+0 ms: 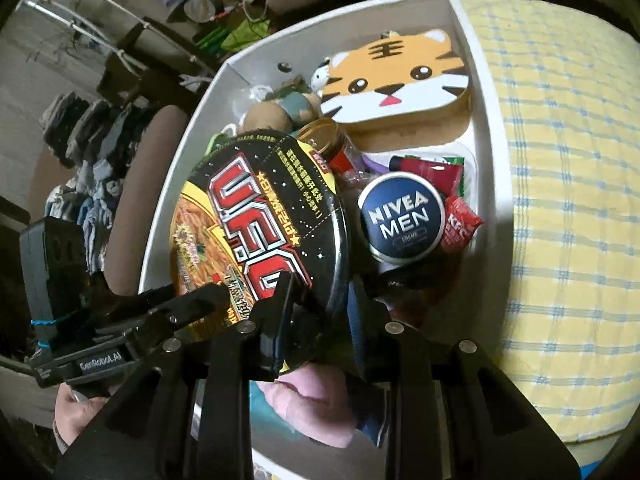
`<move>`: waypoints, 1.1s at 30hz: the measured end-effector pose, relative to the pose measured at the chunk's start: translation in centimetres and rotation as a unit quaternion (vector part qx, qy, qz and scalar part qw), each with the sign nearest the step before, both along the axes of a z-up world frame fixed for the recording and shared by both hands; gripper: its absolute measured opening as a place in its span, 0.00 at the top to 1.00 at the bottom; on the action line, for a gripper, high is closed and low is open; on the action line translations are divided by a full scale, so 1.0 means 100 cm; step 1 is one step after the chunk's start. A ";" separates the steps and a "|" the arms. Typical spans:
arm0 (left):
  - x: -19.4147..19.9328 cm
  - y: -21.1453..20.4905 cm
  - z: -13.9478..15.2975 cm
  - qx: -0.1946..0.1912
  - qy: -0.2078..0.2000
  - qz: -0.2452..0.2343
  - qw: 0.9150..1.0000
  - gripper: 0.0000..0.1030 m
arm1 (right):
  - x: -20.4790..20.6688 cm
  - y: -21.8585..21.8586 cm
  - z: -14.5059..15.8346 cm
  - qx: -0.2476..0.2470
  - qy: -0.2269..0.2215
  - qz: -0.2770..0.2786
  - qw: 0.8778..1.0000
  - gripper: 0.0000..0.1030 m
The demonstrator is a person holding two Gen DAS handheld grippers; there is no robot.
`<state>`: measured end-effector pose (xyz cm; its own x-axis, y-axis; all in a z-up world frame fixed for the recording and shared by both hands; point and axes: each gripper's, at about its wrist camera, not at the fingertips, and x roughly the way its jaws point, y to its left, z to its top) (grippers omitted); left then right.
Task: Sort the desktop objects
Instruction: 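Lower the UFO noodle bowl into the bin with both tools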
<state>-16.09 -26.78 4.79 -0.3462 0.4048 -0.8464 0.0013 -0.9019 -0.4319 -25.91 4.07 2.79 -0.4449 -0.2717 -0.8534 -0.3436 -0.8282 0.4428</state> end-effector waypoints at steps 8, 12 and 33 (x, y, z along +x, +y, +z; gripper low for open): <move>0.005 -0.001 0.010 0.013 -0.025 -0.017 0.999 0.29 | 0.007 -0.002 0.008 -0.024 -0.027 0.006 0.999 0.76; 0.008 -0.012 0.026 0.015 -0.006 0.006 1.000 0.28 | 0.006 0.003 0.010 -0.027 -0.046 -0.002 0.999 0.74; -0.045 0.021 0.031 -0.037 0.078 -0.015 0.996 0.23 | -0.051 -0.017 0.021 0.153 0.026 -0.004 0.988 0.82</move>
<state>-20.59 -24.64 7.94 -0.4652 0.3555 -0.8107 -0.0884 -0.9299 -0.3571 -31.01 2.42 4.91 -0.4911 -0.0004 -0.8711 -0.3342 -0.9234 0.1888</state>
